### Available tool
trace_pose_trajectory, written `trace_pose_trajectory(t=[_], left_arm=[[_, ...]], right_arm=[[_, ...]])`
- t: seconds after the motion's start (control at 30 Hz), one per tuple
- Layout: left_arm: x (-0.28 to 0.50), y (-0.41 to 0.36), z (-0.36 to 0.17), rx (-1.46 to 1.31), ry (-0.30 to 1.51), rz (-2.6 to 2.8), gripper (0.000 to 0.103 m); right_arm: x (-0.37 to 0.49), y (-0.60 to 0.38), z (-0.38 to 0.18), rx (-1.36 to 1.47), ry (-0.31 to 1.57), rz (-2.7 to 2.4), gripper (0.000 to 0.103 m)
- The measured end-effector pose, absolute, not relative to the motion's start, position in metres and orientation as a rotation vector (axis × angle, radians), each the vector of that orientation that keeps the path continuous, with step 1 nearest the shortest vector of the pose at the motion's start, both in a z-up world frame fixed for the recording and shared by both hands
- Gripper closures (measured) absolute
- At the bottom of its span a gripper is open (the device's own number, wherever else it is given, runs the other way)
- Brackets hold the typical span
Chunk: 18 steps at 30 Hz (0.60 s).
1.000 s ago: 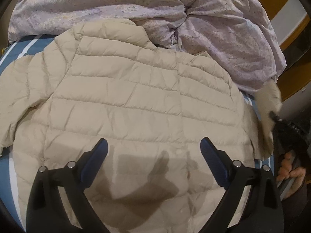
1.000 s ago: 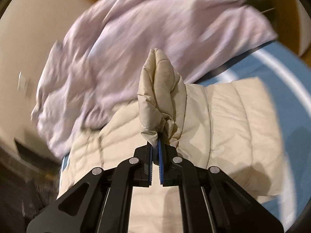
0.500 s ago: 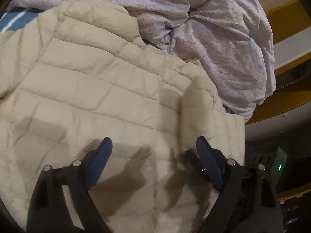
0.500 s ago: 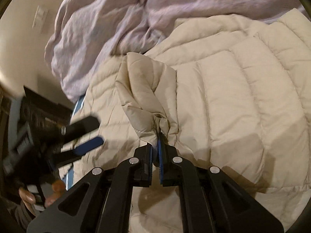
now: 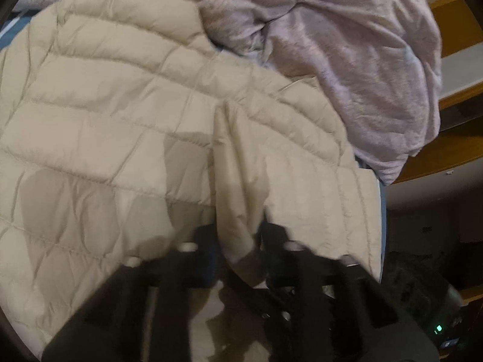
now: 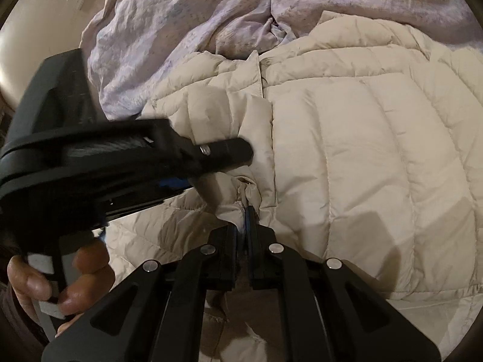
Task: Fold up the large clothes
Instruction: 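Fold the held sleeve across the jacket body with the right gripper, then release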
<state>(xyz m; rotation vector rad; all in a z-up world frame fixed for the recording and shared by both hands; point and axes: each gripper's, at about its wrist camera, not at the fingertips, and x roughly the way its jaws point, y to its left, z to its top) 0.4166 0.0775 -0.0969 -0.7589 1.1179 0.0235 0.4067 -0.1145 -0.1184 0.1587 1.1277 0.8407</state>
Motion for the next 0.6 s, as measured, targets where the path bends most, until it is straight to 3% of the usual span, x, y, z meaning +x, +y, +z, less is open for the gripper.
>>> trace_pose_trajectory(t=[0.1,0.23,0.6], left_arm=[[0.415,0.081,-0.098,-0.727,1.113,0.042,0.091],[0.412,0.089,-0.091,-0.679,1.099,0.072,0.091],[0.396,0.114,-0.104,-0.622,1.11,0.152,0.087]], right_arm=[[0.405,-0.116,-0.113,0.138,1.113,0.842,0.095],[0.405,-0.13,-0.1,0.124,1.047,0.802,0.067],[0.427,-0.155,-0.107,0.075,1.019,0.586,0.065]])
